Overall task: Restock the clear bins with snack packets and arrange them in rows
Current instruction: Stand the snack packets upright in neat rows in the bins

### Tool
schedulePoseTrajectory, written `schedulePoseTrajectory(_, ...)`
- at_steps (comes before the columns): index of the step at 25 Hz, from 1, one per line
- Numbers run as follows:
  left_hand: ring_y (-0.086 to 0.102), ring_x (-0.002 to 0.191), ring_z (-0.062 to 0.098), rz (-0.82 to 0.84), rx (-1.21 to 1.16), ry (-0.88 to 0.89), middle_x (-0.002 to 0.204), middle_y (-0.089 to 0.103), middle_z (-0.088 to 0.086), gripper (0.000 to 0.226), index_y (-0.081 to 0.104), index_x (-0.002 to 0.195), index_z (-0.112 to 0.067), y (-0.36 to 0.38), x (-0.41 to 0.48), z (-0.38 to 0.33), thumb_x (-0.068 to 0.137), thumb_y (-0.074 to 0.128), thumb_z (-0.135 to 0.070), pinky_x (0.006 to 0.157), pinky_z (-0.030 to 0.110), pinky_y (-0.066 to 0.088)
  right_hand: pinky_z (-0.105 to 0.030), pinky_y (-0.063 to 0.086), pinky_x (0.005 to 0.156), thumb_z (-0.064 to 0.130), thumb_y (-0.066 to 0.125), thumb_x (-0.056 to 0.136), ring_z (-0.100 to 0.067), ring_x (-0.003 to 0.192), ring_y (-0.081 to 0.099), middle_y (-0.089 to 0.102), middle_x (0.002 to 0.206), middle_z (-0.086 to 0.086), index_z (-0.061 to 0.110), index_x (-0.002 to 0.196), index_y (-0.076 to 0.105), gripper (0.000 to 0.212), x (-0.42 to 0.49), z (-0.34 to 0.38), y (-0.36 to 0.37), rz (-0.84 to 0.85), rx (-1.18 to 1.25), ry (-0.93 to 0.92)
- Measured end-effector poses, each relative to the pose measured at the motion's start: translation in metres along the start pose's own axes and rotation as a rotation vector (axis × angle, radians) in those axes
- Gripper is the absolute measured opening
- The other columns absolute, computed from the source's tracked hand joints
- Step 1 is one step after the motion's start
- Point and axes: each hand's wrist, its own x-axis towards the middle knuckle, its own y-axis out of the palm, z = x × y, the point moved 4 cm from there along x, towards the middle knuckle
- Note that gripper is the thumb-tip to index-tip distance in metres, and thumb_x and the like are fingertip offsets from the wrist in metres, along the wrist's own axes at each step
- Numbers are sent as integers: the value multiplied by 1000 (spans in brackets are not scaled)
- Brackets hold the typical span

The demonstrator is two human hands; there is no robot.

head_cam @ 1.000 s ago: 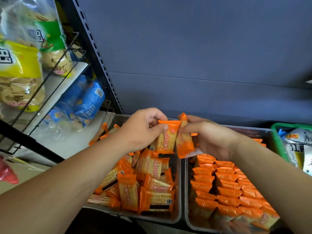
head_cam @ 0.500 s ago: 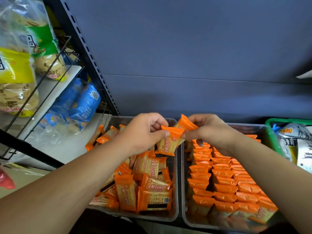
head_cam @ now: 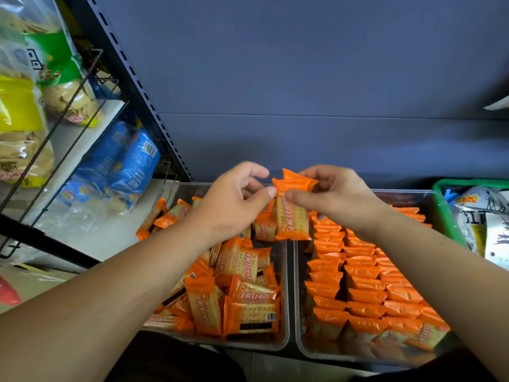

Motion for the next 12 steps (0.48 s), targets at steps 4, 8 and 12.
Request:
schedulePoseTrajectory(4, 64, 117, 14, 434, 607, -64, 123, 69, -9, 28, 69, 127, -28, 22, 2, 60, 99, 68, -36, 99, 36, 54, -22, 50, 56, 34, 84, 85, -6, 69, 72, 78, 86, 4, 21, 103, 71, 26, 1, -13, -11, -116, 12, 47)
schedulePoseTrajectory(8, 52, 137, 19, 775, 870, 10, 152, 55, -6, 57, 52, 149, -33, 49, 8, 91, 96, 67, -50, 112, 42, 46, -29, 50, 63, 38, 84, 84, -7, 75, 74, 79, 90, 7, 23, 106, 71, 29, 4, -24, -7, -79, 34, 69)
schedulePoseTrajectory(12, 35, 151, 25, 881, 942, -41, 166, 36, -4, 82, 27, 162, -39, 60, 17, 106, 93, 57, -70, 124, 46, 29, -24, 51, 60, 37, 83, 85, -5, 78, 75, 79, 91, 10, 24, 106, 71, 27, 10, -25, 1, -79, 43, 64)
